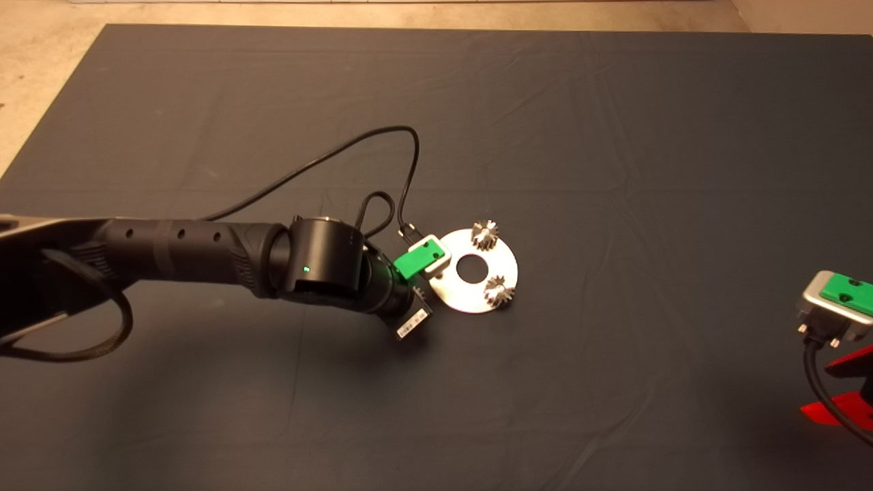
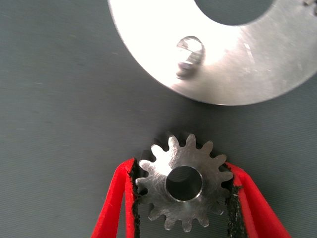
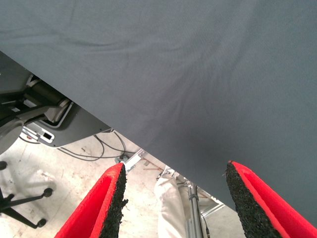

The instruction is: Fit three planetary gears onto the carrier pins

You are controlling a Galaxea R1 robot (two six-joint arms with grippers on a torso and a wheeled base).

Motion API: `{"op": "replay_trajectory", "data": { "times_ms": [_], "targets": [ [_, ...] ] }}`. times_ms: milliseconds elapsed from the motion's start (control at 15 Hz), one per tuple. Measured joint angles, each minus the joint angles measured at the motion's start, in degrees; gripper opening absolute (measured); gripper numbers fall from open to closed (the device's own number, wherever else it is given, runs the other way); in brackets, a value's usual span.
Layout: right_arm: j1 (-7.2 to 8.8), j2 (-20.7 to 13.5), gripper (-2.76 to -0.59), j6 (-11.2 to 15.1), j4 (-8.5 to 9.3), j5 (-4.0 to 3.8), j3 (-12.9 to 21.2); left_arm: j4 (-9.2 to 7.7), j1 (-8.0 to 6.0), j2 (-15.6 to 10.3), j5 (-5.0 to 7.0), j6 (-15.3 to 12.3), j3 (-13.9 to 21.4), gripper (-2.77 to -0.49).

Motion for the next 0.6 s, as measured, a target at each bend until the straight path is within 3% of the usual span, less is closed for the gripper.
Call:
{"op": "replay_trajectory", "data": {
  "times_ms": [267,600],
  "targets": [
    [0.0,0.2,-1.88,0.0,0.0,0.07,0.0,-0.07,-3.07,0.7,1.22,0.0,-0.5,-2.48],
    [0.0,0.4,-1.88,0.0,0.0,0.13,0.0,-0.22,-4.0,2.3,1.08,0.0,-1.6,-2.49]
  ]
}}
